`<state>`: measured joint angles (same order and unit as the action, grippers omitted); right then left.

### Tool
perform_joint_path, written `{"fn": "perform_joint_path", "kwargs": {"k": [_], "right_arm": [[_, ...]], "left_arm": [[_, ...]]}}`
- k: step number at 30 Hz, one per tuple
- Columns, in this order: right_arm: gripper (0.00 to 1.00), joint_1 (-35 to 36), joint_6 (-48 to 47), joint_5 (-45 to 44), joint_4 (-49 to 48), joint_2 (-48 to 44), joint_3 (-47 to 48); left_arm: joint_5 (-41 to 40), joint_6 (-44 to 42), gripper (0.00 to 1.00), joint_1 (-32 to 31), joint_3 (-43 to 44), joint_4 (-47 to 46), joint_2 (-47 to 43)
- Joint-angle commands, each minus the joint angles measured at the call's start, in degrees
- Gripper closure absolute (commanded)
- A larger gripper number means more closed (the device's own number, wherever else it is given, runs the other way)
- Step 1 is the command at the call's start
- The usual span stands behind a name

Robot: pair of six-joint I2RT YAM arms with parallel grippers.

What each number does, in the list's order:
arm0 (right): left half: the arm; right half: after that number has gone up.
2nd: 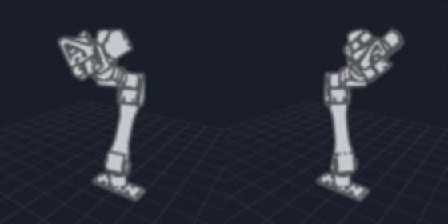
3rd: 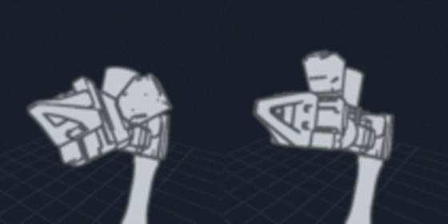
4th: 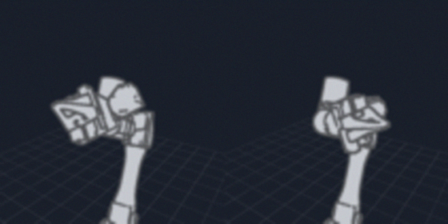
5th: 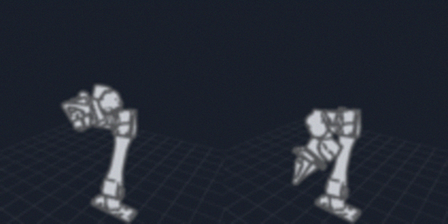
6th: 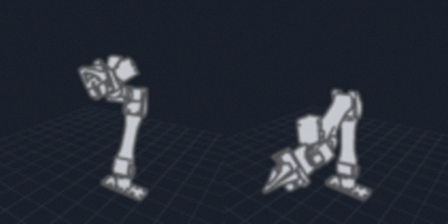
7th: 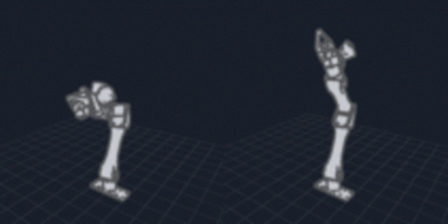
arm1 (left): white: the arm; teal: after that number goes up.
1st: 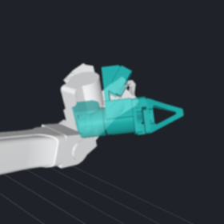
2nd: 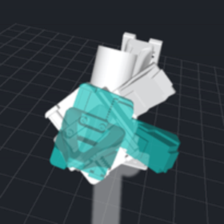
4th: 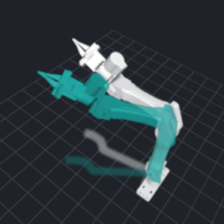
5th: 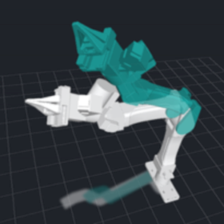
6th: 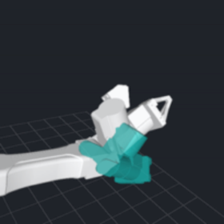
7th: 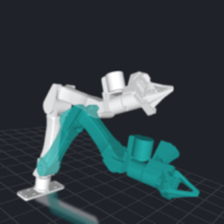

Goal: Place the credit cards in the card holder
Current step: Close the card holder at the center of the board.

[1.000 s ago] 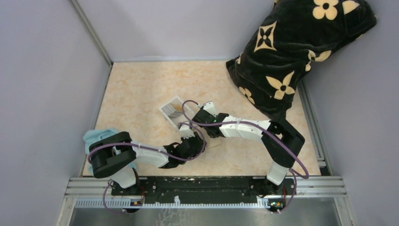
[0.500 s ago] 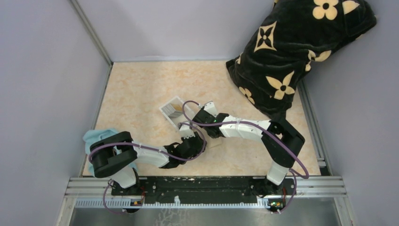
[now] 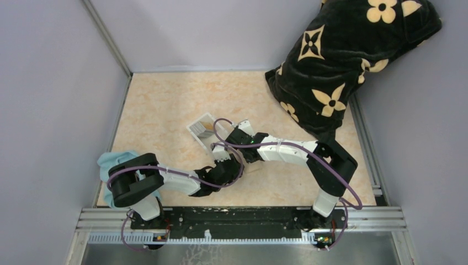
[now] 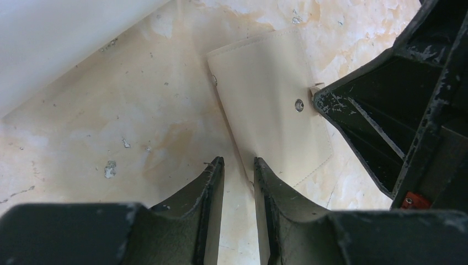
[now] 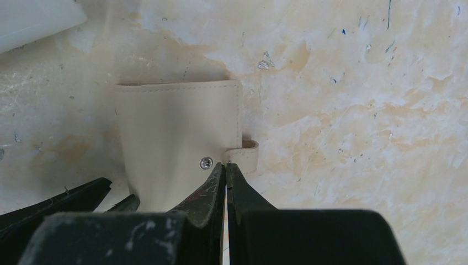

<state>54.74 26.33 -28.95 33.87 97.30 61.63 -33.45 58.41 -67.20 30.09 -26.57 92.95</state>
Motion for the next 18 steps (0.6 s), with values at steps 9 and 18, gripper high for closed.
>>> {"fn": "perform_joint_path", "kwargs": {"k": [9,18], "right_arm": [[1.00,0.6,-1.1,1.0,-1.5,0.2,3.4],[1.00,0.7,-1.4,1.6,-1.2,1.4,3.5]], "left_arm": [[0.7,-1.3,0.66,0.0,0.9,2.1,1.7],[0.8,-1.6,0.66,0.0,1.1,2.0,1.5]]}}
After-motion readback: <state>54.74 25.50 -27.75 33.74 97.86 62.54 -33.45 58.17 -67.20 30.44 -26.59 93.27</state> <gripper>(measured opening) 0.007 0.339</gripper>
